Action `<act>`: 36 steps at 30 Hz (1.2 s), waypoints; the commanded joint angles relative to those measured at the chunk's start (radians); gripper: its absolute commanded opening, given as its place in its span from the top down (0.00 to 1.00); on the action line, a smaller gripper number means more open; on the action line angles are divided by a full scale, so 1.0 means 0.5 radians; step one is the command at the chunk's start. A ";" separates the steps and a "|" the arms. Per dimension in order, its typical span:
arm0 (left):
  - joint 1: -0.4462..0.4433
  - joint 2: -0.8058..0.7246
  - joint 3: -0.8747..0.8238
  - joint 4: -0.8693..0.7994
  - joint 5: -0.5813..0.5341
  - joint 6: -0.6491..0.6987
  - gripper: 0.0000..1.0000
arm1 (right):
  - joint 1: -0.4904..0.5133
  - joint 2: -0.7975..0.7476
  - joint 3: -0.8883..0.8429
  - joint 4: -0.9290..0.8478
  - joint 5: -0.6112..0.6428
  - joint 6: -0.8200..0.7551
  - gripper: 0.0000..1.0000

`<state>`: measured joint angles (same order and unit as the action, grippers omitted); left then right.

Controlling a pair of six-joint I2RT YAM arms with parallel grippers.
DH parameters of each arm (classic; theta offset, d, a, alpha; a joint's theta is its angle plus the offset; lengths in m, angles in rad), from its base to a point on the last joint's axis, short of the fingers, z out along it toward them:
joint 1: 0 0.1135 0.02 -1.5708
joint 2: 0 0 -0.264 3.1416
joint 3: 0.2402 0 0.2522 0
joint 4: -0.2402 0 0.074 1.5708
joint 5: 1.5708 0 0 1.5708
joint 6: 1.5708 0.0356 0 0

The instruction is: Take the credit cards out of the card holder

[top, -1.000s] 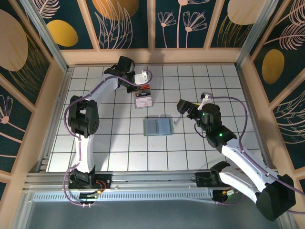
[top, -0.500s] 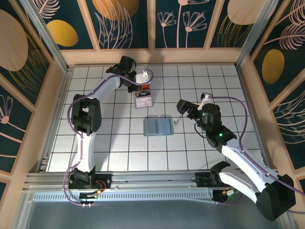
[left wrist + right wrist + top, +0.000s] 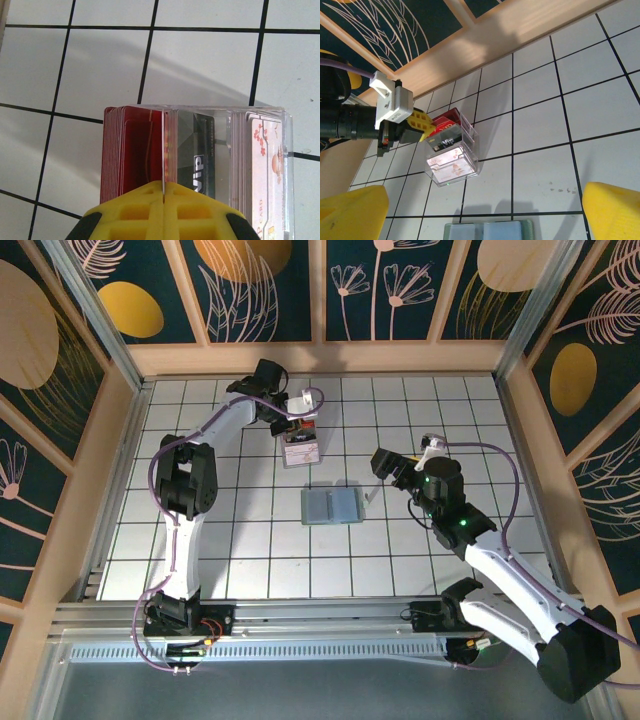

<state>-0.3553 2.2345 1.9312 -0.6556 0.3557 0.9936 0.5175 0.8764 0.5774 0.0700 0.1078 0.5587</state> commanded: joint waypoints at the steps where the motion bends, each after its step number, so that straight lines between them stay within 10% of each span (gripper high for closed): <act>1: 0.012 0.062 0.055 -0.094 0.038 0.016 1.00 | -0.009 -0.005 0.057 -0.002 0.018 0.024 0.01; 31: 0.005 -0.040 -0.059 -0.197 0.151 -0.235 1.00 | -0.010 0.192 0.158 -0.085 -0.277 -0.054 0.01; 36: 0.004 -0.068 -0.086 -0.165 0.108 -0.314 0.88 | -0.010 0.246 0.209 -0.139 -0.262 -0.026 0.01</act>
<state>-0.3515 2.2364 1.9079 -0.7170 0.4057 0.8764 0.5175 0.9920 0.6327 0.0158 -0.0090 0.5514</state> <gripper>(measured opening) 0.079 0.991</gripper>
